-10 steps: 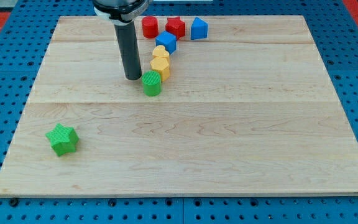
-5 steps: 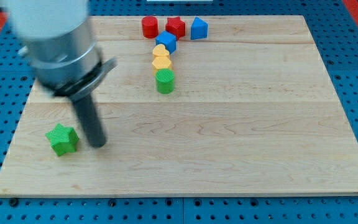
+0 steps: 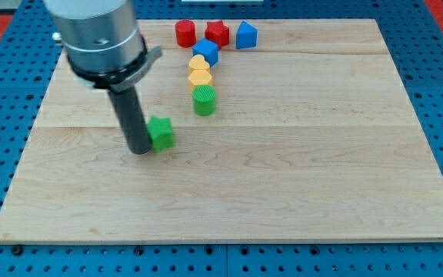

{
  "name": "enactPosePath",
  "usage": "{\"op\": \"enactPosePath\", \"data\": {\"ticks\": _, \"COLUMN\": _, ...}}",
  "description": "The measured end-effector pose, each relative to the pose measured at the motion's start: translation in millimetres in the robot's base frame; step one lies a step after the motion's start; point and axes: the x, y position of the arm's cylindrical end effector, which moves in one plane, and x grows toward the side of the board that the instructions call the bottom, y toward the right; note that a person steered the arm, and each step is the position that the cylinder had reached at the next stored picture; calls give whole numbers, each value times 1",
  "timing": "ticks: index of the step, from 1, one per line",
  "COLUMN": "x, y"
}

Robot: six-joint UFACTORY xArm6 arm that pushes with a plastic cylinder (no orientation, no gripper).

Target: Move the green star to the bottom of green circle

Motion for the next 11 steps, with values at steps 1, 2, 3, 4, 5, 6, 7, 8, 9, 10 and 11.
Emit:
{"op": "enactPosePath", "data": {"ticks": 1, "x": -1, "y": -23}}
{"op": "enactPosePath", "data": {"ticks": 2, "x": -30, "y": -61}}
{"op": "enactPosePath", "data": {"ticks": 3, "x": -10, "y": -19}}
{"op": "enactPosePath", "data": {"ticks": 4, "x": 3, "y": 22}}
{"op": "enactPosePath", "data": {"ticks": 5, "x": -8, "y": 55}}
{"op": "enactPosePath", "data": {"ticks": 6, "x": -2, "y": 33}}
{"op": "enactPosePath", "data": {"ticks": 7, "x": -3, "y": 18}}
{"op": "enactPosePath", "data": {"ticks": 8, "x": -14, "y": 25}}
{"op": "enactPosePath", "data": {"ticks": 9, "x": -19, "y": 31}}
{"op": "enactPosePath", "data": {"ticks": 10, "x": -20, "y": 64}}
{"op": "enactPosePath", "data": {"ticks": 11, "x": -14, "y": 82}}
